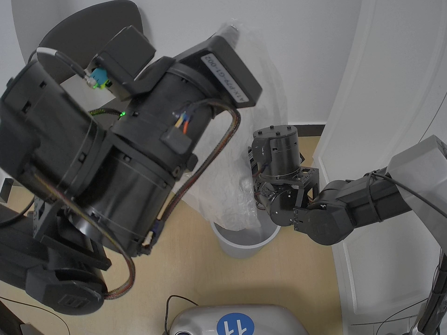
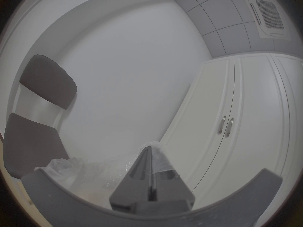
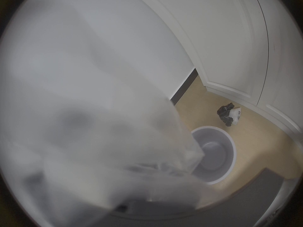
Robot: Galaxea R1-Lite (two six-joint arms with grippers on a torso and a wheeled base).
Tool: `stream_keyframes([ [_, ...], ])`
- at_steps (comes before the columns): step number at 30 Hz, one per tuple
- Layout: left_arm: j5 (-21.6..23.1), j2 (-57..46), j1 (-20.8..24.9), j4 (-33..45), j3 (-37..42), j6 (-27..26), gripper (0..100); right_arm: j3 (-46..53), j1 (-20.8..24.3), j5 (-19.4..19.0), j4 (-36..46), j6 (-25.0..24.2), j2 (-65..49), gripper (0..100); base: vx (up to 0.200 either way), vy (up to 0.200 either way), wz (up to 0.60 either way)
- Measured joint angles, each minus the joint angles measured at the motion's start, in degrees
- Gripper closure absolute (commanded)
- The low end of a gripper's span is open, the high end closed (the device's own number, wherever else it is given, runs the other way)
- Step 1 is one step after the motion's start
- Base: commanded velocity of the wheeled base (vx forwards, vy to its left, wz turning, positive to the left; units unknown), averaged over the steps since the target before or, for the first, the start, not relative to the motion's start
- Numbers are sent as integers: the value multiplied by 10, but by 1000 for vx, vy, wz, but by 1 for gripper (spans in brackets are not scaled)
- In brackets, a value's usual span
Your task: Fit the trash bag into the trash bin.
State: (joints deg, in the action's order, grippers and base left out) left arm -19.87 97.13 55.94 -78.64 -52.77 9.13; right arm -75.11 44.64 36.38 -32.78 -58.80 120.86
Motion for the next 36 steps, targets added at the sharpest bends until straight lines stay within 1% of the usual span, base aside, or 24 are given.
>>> stream_keyframes([
  [3, 5, 8, -8, 5, 0, 0, 100, 7, 2, 0, 4, 9, -10, 100, 0, 0, 0],
  [5, 14, 13, -19, 8, -1, 1, 100, 16, 2, -2, 5, 29, -19, 100, 0, 0, 0],
  [7, 29, 21, -43, 13, -1, 1, 100, 36, 2, -6, 5, 61, -35, 100, 0, 0, 0],
  [8, 33, 23, -52, 16, -1, 1, 100, 42, 2, -8, 5, 69, -40, 100, 0, 0, 0],
  [10, 48, 29, -77, 26, -2, 1, 100, 69, -1, -19, 5, 95, -60, 100, 0, 0, 0],
  [13, 77, 35, -118, 46, -1, 2, 100, 117, -10, -51, 3, 137, -96, 100, 0, 0, 0],
  [18, 166, 45, -193, 74, 16, 1, 100, 209, -34, -128, -1, 229, -169, 100, 0, 0, 0],
  [19, 180, 49, -205, 76, 21, 1, 100, 227, -41, -145, -2, 247, -183, 100, 0, 0, 0],
  [21, 200, 59, -223, 81, 30, 0, 100, 251, -56, -168, -2, 269, -205, 100, 0, 0, 0],
  [24, 215, 82, -241, 85, 36, -1, 100, 270, -77, -182, -3, 277, -227, 100, 0, 0, 0],
  [31, 235, 153, -265, 86, 21, -1, 100, 275, -109, -187, -7, 280, -233, 100, 0, 0, 0],
  [36, 238, 195, -275, 88, 2, -1, 100, 268, -116, -187, -48, 277, -201, 100, 0, 0, 0],
])
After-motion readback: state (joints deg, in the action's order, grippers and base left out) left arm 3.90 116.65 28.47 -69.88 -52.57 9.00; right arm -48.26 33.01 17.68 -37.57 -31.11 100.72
